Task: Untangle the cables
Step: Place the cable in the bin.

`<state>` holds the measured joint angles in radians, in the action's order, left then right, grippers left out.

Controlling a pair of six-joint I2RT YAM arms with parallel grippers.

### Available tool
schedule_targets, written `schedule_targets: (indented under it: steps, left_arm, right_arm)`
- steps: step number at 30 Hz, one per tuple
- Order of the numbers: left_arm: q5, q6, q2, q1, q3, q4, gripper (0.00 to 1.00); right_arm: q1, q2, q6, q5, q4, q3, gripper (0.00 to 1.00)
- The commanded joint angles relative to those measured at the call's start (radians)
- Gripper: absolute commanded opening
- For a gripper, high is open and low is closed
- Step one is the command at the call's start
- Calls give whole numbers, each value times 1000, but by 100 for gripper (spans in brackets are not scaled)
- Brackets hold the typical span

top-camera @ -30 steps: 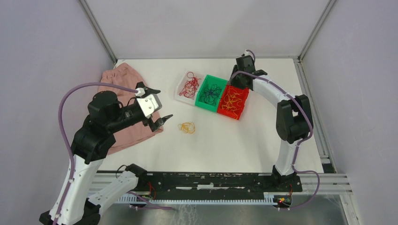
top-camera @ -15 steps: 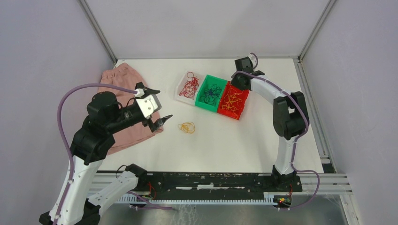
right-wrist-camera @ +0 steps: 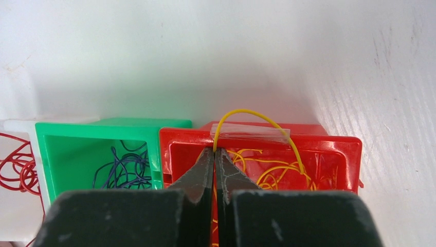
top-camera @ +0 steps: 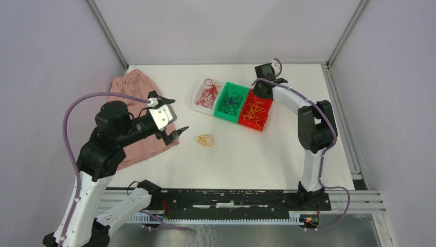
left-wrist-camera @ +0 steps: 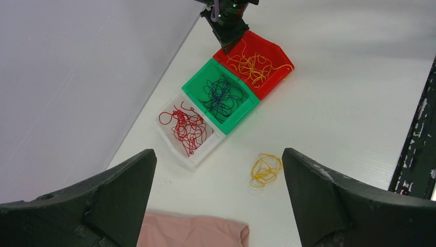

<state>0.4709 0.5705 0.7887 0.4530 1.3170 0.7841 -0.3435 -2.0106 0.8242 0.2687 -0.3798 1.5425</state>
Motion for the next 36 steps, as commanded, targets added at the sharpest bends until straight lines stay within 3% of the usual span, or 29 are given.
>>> schedule_targets:
  steps: [1,36]
  left_arm:
    - [-12,36,-8,-2,26,-11,99]
    - [-11,23,-15,-3,5,-20,99]
  right_arm:
    - [-14,27,-13,67,51,-12,0]
    - [-54,-110,-86,100,33,-122,0]
